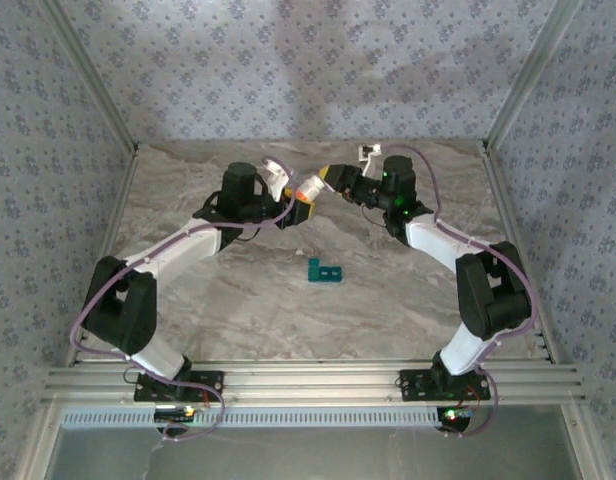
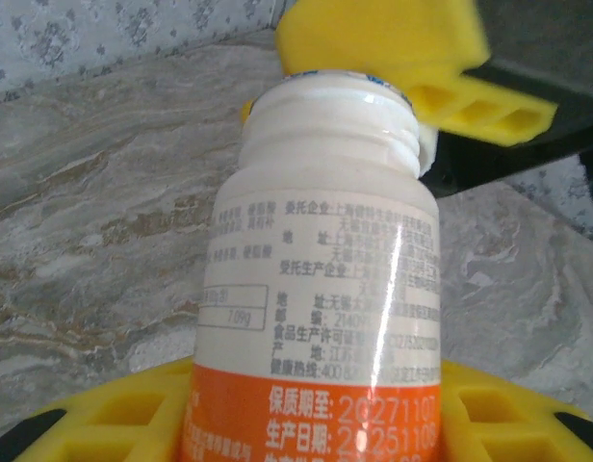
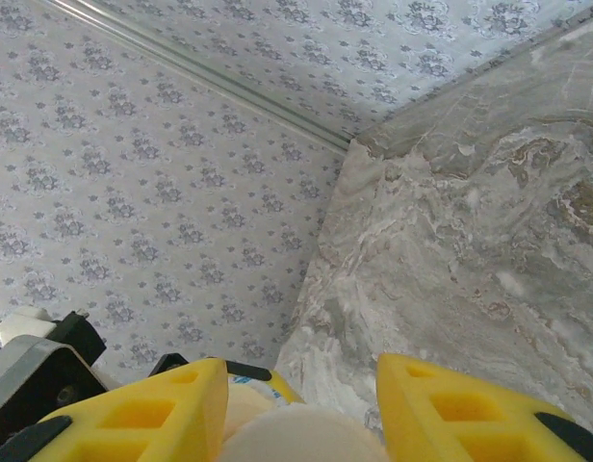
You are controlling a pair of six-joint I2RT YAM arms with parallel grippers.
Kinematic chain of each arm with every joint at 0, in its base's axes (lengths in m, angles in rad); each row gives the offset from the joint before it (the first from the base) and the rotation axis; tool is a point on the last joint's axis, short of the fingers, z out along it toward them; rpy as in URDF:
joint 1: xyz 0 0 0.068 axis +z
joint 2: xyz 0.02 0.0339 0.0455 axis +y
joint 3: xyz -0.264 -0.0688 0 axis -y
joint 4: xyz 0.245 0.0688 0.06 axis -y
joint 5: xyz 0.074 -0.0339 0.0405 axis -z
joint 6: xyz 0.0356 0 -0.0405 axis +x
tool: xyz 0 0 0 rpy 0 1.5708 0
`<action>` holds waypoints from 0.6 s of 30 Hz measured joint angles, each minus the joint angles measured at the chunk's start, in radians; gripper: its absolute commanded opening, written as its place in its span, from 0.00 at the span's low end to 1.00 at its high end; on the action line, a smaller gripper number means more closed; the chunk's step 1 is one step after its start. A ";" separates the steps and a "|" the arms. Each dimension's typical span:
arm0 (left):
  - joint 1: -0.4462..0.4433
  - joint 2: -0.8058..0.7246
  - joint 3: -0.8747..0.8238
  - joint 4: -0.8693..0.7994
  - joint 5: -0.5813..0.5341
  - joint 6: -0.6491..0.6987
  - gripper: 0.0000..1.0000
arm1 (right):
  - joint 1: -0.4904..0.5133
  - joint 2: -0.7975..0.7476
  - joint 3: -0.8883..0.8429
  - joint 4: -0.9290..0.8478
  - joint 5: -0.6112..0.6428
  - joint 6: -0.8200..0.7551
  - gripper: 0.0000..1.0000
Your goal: Sort the pills into containers
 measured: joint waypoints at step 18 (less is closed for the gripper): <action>0.001 -0.055 -0.050 0.022 0.002 -0.006 0.00 | -0.119 -0.049 -0.046 -0.415 0.274 -0.247 0.42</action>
